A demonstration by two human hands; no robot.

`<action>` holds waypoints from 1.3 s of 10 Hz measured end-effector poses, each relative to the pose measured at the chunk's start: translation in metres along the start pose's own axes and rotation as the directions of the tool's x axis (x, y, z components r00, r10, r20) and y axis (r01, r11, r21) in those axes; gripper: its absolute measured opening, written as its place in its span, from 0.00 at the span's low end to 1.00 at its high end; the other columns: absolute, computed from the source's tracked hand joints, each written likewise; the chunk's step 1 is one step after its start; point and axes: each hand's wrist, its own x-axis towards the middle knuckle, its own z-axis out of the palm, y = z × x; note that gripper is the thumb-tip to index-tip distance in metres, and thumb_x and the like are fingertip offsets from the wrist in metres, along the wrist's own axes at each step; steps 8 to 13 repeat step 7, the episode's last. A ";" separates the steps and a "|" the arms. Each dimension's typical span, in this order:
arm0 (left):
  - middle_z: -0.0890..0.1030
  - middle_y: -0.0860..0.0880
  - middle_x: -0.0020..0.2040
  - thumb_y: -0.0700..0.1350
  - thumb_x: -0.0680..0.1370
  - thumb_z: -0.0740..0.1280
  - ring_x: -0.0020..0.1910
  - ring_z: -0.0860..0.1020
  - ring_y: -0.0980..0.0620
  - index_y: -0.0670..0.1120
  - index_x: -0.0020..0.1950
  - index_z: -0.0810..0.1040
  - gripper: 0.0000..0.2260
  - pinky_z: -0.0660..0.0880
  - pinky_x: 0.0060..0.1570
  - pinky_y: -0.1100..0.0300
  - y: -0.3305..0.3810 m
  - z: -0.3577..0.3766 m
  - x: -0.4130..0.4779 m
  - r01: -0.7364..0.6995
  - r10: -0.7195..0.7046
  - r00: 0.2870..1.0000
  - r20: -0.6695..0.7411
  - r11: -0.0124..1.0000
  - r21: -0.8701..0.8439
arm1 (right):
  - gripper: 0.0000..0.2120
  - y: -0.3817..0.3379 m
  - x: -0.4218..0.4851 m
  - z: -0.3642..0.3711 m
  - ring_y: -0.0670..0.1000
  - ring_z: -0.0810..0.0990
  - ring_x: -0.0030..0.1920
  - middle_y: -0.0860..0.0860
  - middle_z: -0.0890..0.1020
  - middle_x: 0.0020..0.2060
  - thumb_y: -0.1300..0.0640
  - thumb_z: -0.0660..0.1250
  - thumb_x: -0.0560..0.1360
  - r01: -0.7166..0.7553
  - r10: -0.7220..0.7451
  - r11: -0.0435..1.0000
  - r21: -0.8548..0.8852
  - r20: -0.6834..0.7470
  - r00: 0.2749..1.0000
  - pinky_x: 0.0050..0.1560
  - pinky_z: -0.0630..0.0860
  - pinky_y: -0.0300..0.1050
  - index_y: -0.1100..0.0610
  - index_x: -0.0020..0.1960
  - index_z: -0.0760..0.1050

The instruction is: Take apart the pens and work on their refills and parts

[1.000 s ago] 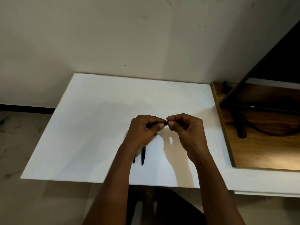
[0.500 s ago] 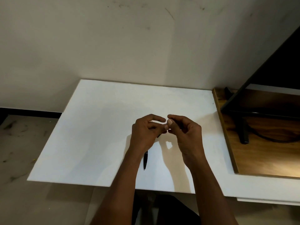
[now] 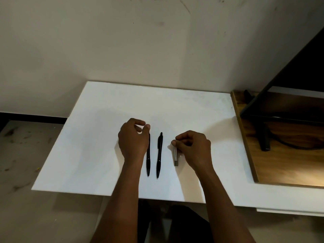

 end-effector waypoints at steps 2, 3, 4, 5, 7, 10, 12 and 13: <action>0.83 0.46 0.54 0.52 0.73 0.77 0.56 0.80 0.46 0.45 0.58 0.80 0.18 0.71 0.49 0.58 -0.012 -0.007 0.005 0.160 -0.171 0.976 0.136 0.983 0.089 | 0.03 0.001 0.001 0.008 0.51 0.85 0.38 0.50 0.86 0.37 0.59 0.77 0.72 -0.010 0.007 0.995 -0.099 -0.028 1.000 0.48 0.82 0.48 0.57 0.43 0.84; 0.85 0.47 0.50 0.49 0.72 0.78 0.52 0.81 0.47 0.46 0.55 0.83 0.14 0.71 0.46 0.59 -0.015 -0.008 0.006 0.168 -0.179 0.969 0.171 0.983 0.081 | 0.02 0.000 -0.001 0.010 0.49 0.85 0.37 0.50 0.86 0.36 0.60 0.77 0.72 0.001 -0.003 0.993 -0.121 -0.022 1.000 0.48 0.81 0.48 0.57 0.42 0.84; 0.84 0.50 0.43 0.48 0.72 0.78 0.46 0.81 0.49 0.48 0.51 0.85 0.11 0.69 0.43 0.61 -0.016 -0.009 0.005 0.152 -0.164 0.968 0.192 0.986 0.076 | 0.03 0.001 -0.001 0.011 0.49 0.84 0.36 0.49 0.86 0.35 0.62 0.76 0.71 0.006 -0.009 0.991 -0.134 -0.016 1.000 0.48 0.81 0.48 0.57 0.40 0.84; 0.86 0.50 0.43 0.47 0.72 0.78 0.48 0.82 0.49 0.48 0.50 0.86 0.09 0.70 0.42 0.62 -0.017 -0.009 0.003 0.120 -0.132 0.971 0.199 0.990 0.072 | 0.02 0.001 -0.002 0.012 0.49 0.84 0.37 0.49 0.86 0.35 0.62 0.76 0.72 0.003 -0.006 0.991 -0.132 -0.020 1.000 0.48 0.81 0.49 0.57 0.40 0.84; 0.86 0.47 0.50 0.52 0.76 0.73 0.54 0.81 0.46 0.46 0.56 0.84 0.13 0.76 0.52 0.55 -0.012 -0.021 -0.014 0.093 -0.099 0.984 0.149 0.995 0.046 | 0.04 -0.013 -0.015 0.008 0.54 0.84 0.41 0.51 0.86 0.40 0.60 0.71 0.77 0.003 -0.010 0.998 -0.063 -0.124 0.992 0.51 0.80 0.51 0.58 0.46 0.84; 0.86 0.47 0.50 0.52 0.76 0.73 0.54 0.81 0.46 0.46 0.56 0.84 0.13 0.76 0.52 0.55 -0.012 -0.021 -0.014 0.093 -0.099 0.984 0.149 0.995 0.046 | 0.04 -0.013 -0.015 0.008 0.54 0.84 0.41 0.51 0.86 0.40 0.60 0.71 0.77 0.003 -0.010 0.998 -0.063 -0.124 0.992 0.51 0.80 0.51 0.58 0.46 0.84; 0.86 0.47 0.50 0.52 0.76 0.73 0.54 0.81 0.46 0.46 0.56 0.84 0.13 0.76 0.52 0.55 -0.012 -0.021 -0.014 0.093 -0.099 0.984 0.149 0.995 0.046 | 0.04 -0.013 -0.015 0.008 0.54 0.84 0.41 0.51 0.86 0.40 0.60 0.71 0.77 0.003 -0.010 0.998 -0.063 -0.124 0.992 0.51 0.80 0.51 0.58 0.46 0.84; 0.86 0.47 0.50 0.52 0.76 0.73 0.54 0.81 0.46 0.46 0.56 0.84 0.13 0.76 0.52 0.55 -0.012 -0.021 -0.014 0.093 -0.099 0.984 0.149 0.995 0.046 | 0.04 -0.013 -0.015 0.008 0.54 0.84 0.41 0.51 0.86 0.40 0.60 0.71 0.77 0.003 -0.010 0.998 -0.063 -0.124 0.992 0.51 0.80 0.51 0.58 0.46 0.84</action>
